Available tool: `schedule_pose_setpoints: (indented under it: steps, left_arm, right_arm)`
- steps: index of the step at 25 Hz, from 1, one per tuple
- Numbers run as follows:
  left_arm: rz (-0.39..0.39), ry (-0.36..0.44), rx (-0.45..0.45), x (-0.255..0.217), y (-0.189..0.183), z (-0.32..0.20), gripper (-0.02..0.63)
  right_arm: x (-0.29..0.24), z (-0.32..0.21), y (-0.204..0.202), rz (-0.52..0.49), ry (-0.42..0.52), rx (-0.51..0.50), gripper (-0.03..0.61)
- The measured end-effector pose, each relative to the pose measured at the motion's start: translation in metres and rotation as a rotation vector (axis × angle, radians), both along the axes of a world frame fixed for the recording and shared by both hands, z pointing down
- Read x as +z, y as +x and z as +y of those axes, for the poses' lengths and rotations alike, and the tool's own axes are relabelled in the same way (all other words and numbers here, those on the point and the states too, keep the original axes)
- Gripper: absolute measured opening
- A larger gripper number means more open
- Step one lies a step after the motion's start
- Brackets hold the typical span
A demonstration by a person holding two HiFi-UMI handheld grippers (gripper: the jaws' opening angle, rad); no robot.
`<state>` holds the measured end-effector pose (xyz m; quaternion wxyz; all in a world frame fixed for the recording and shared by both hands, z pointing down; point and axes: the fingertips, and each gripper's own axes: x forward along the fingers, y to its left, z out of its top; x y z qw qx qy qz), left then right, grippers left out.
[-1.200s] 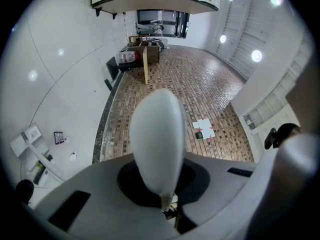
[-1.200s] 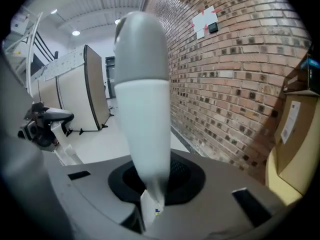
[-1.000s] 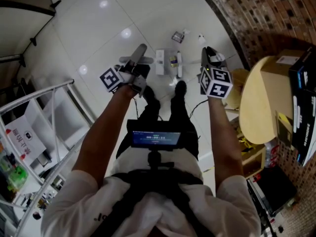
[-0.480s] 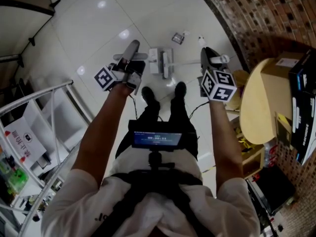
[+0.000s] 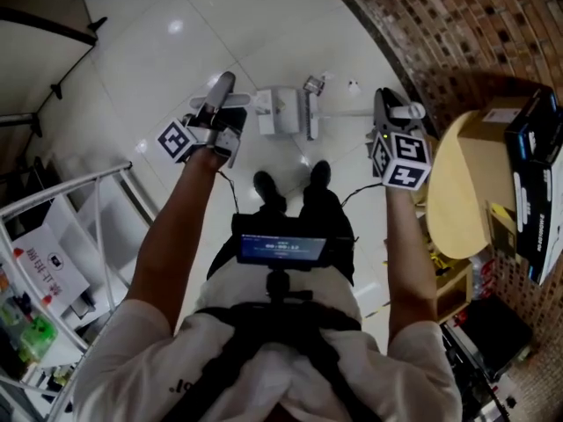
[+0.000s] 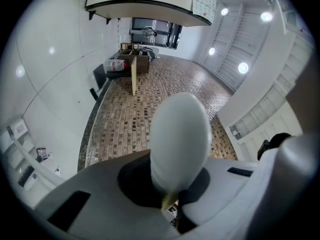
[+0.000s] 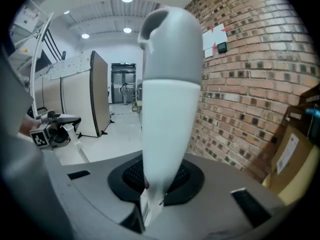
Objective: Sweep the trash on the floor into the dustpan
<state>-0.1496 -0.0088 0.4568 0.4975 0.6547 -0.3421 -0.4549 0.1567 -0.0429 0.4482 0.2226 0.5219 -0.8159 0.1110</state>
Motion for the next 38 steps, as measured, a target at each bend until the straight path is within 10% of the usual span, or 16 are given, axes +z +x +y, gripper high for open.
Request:
schedule_pose_setpoints:
  steps: [20, 38]
  left_arm:
    - [-0.085, -0.048, 0.069, 0.017, 0.015, -0.148, 0.001]
    - [-0.058, -0.074, 0.261, 0.028, -0.006, -0.236, 0.001]
  right_arm:
    - [0.077, -0.110, 0.123, 0.212, -0.122, 0.160, 0.032]
    - [0.090, -0.173, -0.031, 0.041, -0.152, 0.192, 0.034]
